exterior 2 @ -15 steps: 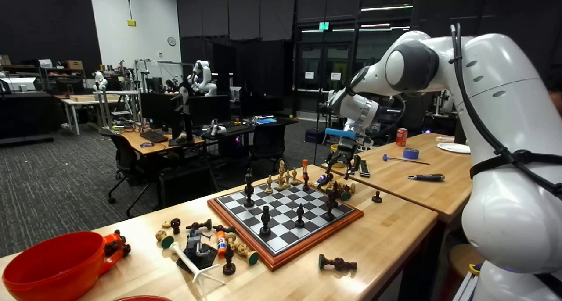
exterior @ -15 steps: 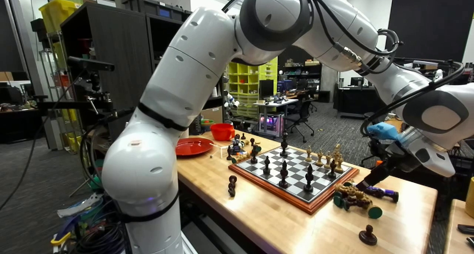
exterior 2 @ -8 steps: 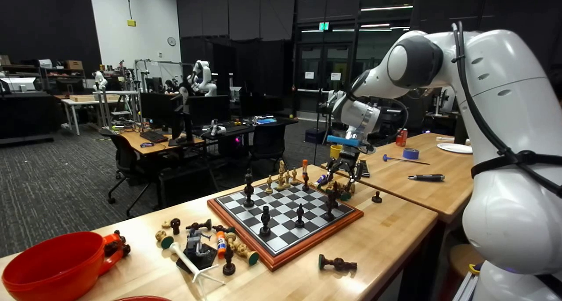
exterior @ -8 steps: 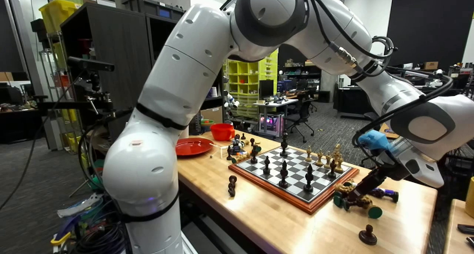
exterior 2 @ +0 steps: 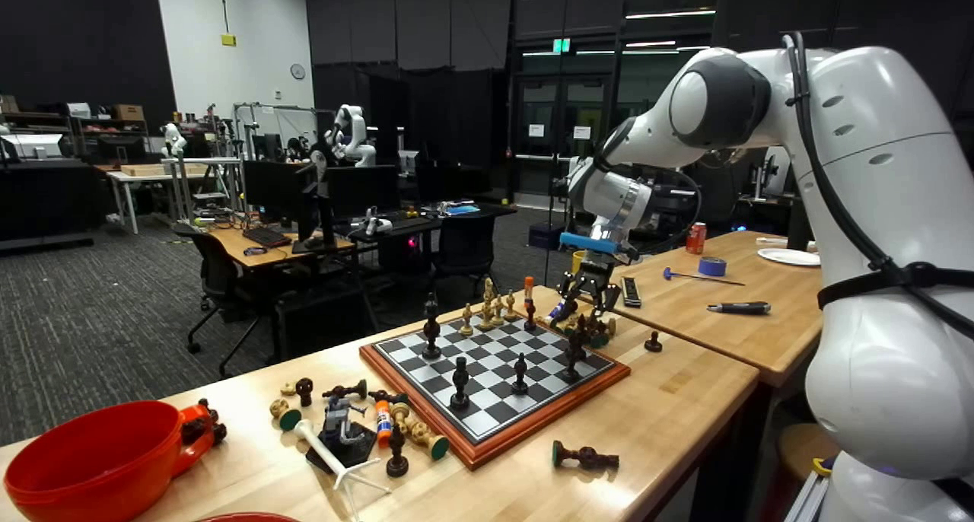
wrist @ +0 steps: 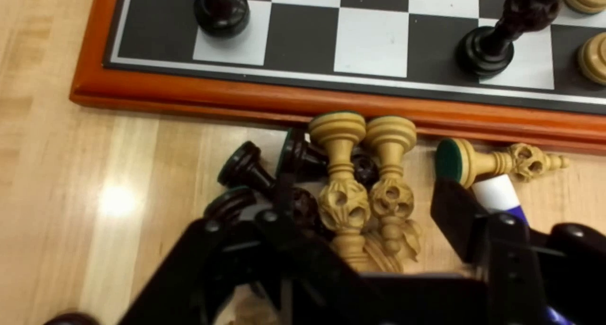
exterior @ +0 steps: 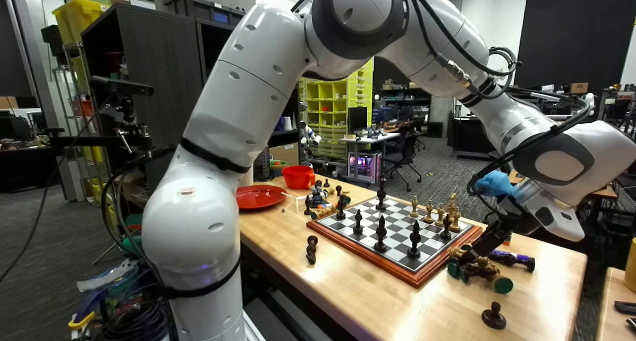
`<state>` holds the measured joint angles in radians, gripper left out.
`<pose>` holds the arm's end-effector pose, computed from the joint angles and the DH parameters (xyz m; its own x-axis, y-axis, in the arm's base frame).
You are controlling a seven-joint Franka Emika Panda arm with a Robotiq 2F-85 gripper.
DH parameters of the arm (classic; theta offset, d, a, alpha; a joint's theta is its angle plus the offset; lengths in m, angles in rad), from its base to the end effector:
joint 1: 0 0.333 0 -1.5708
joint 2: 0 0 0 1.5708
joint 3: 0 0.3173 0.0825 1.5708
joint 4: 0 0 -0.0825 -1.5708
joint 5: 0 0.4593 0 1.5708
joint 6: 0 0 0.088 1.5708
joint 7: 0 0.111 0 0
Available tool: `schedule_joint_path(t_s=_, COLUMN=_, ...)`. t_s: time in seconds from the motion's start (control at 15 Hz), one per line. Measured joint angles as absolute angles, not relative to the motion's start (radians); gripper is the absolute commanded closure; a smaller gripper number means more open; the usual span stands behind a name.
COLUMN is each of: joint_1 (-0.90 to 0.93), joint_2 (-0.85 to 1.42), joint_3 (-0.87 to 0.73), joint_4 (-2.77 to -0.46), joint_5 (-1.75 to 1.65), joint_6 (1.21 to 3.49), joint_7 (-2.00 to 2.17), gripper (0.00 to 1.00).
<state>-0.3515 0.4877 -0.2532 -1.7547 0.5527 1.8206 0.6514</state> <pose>0.5855 -0.3408 0.2305 0.0608 -0.8556 -0.5141 -0.9975 -0.0703 -0.0010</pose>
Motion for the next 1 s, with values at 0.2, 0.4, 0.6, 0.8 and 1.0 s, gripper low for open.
schedule_joint_path(t_s=0.2, joint_1=-0.345, joint_2=0.482, joint_3=-0.253, joint_4=-1.755, joint_5=0.553, joint_6=1.824, joint_7=0.647, gripper=0.80)
schedule_joint_path(t_s=0.4, joint_1=-0.346, joint_2=0.476, joint_3=-0.254, joint_4=-1.755, joint_5=0.553, joint_6=1.826, joint_7=0.642, gripper=1.00)
schedule_joint_path(t_s=0.6, joint_1=-0.344, joint_2=0.475, joint_3=-0.254, joint_4=-1.755, joint_5=0.553, joint_6=1.826, joint_7=0.637, gripper=1.00)
schedule_joint_path(t_s=0.8, joint_1=-0.340, joint_2=0.473, joint_3=-0.253, joint_4=-1.755, joint_5=0.553, joint_6=1.827, joint_7=0.635, gripper=0.68)
schedule_joint_path(t_s=1.0, joint_1=-0.334, joint_2=0.471, joint_3=-0.253, joint_4=-1.755, joint_5=0.553, joint_6=1.826, joint_7=0.633, gripper=0.50)
